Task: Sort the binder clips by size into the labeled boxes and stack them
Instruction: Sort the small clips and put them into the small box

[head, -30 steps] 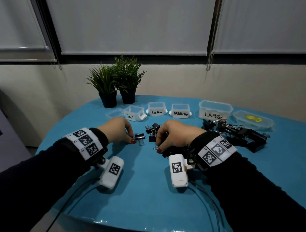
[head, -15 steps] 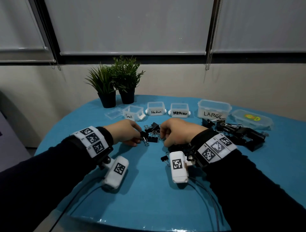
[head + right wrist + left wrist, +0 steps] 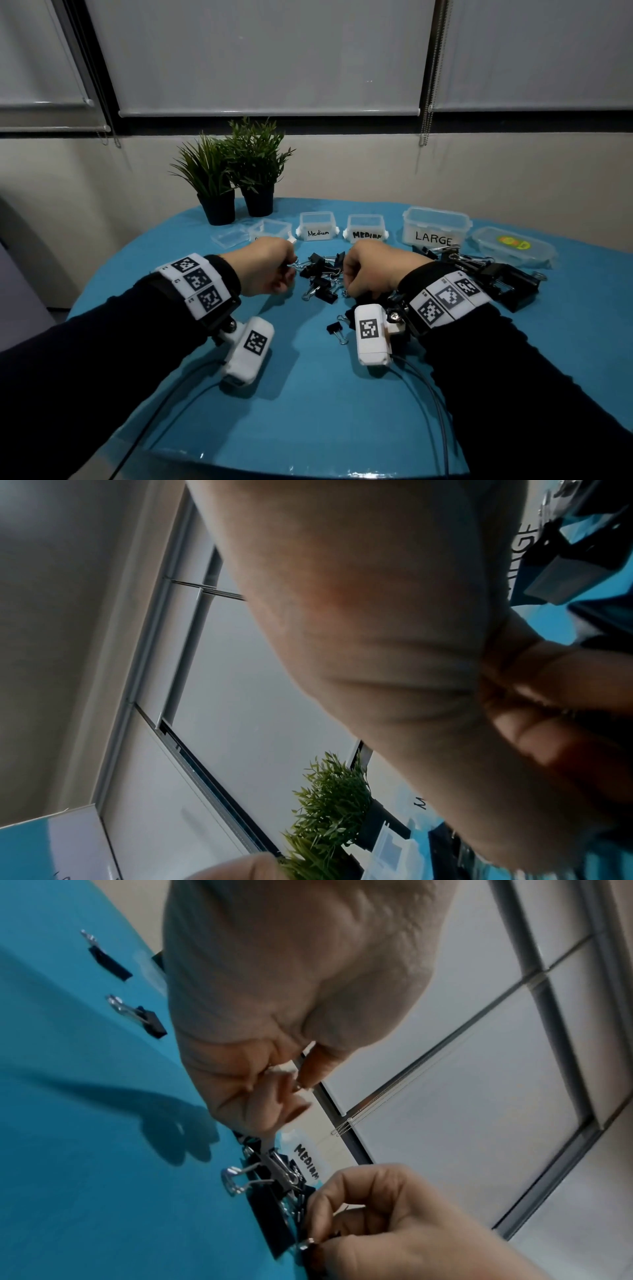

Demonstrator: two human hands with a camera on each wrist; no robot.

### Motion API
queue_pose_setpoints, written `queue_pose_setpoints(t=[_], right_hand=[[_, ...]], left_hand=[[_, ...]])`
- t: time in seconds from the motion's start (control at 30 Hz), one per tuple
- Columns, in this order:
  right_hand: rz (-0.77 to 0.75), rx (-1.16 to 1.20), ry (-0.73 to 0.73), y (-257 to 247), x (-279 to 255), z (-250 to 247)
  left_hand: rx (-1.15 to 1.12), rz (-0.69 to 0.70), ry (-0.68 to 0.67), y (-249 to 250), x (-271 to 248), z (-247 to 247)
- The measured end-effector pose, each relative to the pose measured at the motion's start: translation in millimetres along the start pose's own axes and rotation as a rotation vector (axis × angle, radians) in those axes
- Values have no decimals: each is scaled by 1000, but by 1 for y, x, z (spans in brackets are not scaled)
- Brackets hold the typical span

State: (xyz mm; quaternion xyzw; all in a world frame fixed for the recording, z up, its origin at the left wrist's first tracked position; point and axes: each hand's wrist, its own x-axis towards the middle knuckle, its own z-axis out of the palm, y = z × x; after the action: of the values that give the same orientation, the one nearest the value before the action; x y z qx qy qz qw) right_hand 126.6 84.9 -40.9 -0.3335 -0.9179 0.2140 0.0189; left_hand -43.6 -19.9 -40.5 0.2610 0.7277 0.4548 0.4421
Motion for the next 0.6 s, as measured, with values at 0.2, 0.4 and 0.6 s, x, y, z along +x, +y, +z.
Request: queue_pose_setpoints(t=[0.2,0.4,0.6], right_hand=[[-49,78,48,8,2,-2],[-113,321,139,15,3,-7],[-260,614,146,9,4,-6]], left_hand=[[-118,-150,-211,6,-8,10],[-210,-117,-189,5,-8,42],[-528,-125,-319,8,-8,48]])
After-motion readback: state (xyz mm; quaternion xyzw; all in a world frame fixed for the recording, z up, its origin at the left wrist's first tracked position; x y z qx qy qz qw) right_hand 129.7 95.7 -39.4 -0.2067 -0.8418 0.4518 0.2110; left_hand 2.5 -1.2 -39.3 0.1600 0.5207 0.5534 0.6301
